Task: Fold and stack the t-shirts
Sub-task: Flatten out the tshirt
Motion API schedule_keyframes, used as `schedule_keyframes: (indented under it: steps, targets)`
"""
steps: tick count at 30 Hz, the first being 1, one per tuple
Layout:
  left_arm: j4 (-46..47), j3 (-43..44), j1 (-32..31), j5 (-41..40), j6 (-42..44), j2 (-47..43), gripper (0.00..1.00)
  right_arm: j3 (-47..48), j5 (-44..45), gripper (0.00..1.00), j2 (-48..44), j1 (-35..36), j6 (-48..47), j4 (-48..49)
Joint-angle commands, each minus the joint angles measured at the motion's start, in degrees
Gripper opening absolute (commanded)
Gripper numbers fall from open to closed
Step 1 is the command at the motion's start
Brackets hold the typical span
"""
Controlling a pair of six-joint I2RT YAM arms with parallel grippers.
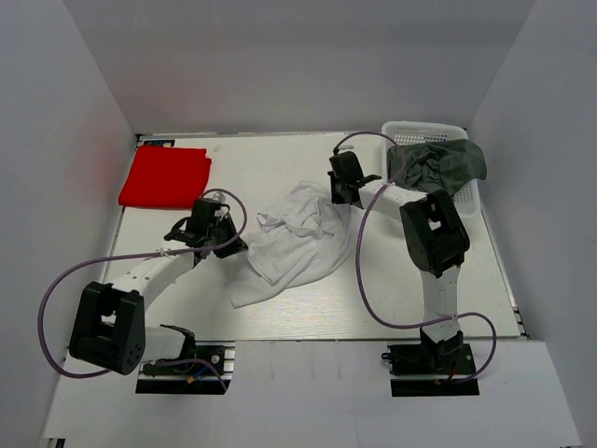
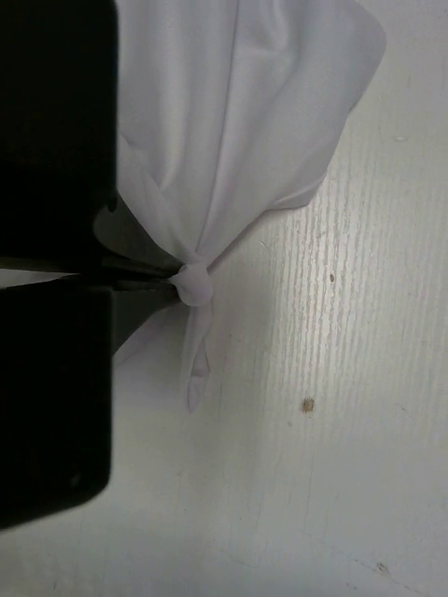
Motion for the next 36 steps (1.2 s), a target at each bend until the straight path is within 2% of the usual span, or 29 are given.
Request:
schedule_keyframes:
  steps: [1, 7, 8, 11, 15, 18, 24, 30, 34, 36]
  targets:
    - [0.9, 5.0, -0.3, -2.7, 1.8, -3.9, 0.00, 0.1, 3.8, 0.00, -4.0, 0.0, -0.3, 3.0]
    - [-1.7, 12.2, -0.3, -10.0, 1.8, -9.9, 0.00, -6.7, 7.3, 0.00, -17.4, -0.3, -2.1, 11.2]
    - [-2.6, 14.2, -0.3, -12.9, 1.8, -12.2, 0.00, -7.5, 8.1, 0.00, -22.5, -0.2, -2.3, 12.4]
    - [-4.8, 17.2, 0.3, -17.5, 0.5, -15.9, 0.00, -9.7, 12.4, 0.00, -28.8, -0.3, -3.8, 13.3]
    - [-9.2, 22.5, 0.3, -29.5, -1.2, -21.6, 0.00, -13.4, 16.9, 0.00, -41.7, -0.3, -6.9, 16.7]
    - [-13.2, 25.6, 1.0, -37.2, -2.9, -25.9, 0.00, -14.9, 18.2, 0.00, -45.8, -0.4, -9.1, 18.6]
    - [-18.3, 30.5, 1.0, -47.3, -4.1, -33.2, 0.00, -15.3, 19.5, 0.00, -57.8, -0.3, -13.4, 18.1]
    - [-18.3, 31.8, 0.5, -48.1, -3.5, -36.2, 0.00, -18.0, 12.9, 0.00, -65.5, -0.3, -11.9, 15.1]
    - [-17.2, 30.1, 0.4, -46.9, -3.5, -32.7, 0.00, -20.5, 7.5, 0.00, -62.9, -0.5, -7.4, 11.5]
    - [-17.2, 28.9, 0.4, -45.6, -3.5, -27.4, 0.00, -22.7, 4.7, 0.00, -59.2, -0.4, -5.7, 10.7]
